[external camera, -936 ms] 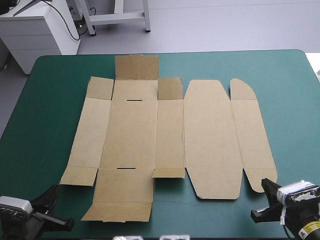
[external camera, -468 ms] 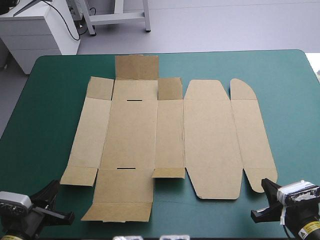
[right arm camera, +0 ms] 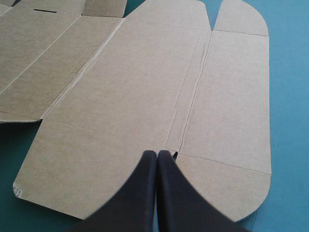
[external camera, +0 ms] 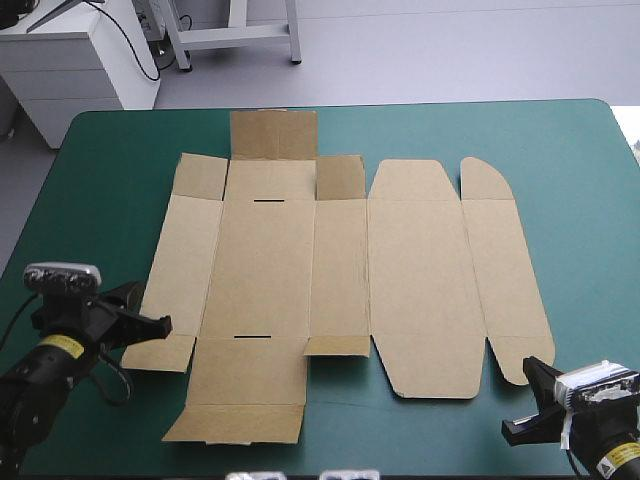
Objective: Fold the box
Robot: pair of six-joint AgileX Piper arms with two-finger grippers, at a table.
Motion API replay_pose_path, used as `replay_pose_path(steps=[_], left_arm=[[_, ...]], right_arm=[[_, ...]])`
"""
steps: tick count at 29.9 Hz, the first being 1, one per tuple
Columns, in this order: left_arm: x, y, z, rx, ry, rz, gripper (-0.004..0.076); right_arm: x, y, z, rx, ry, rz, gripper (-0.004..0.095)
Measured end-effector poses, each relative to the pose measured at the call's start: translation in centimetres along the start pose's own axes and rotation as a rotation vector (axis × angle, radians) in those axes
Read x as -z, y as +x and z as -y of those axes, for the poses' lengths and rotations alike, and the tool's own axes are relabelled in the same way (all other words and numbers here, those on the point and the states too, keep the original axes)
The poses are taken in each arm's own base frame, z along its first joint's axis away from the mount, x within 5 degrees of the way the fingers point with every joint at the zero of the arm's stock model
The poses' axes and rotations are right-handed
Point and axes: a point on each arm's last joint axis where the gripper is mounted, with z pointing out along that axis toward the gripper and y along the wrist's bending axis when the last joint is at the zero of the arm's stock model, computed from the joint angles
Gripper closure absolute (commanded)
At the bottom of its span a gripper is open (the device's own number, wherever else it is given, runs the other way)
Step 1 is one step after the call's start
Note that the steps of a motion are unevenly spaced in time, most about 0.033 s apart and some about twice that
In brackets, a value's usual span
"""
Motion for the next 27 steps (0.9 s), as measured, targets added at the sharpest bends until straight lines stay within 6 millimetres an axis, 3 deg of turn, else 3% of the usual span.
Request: replay_pose_path(steps=[9, 13, 21, 27], left_arm=[[-5.5, -3.3, -0.1, 0.057, 0.013, -0.138, 0.0706], [-7.2, -4.5, -1.2, 0.125, 0.014, -0.175, 0.0707], [-9.3, -6.1, -7.2, 0.321, 0.155, -0.23, 0.071], [-11.5, -4.9, -12.8, 0.511, 0.269, -0.35, 0.071]], right_arm=[[0.0, 0.0, 0.0, 0.0, 0.0, 0.0, 0.0928], [0.0, 0.0, 0.0, 0.0, 0.0, 0.0, 0.0928], [0.0, 0.0, 0.0, 0.0, 0.0, 0.0, 0.0928], [0.0, 0.0, 0.0, 0.0, 0.0, 0.0, 0.0928]])
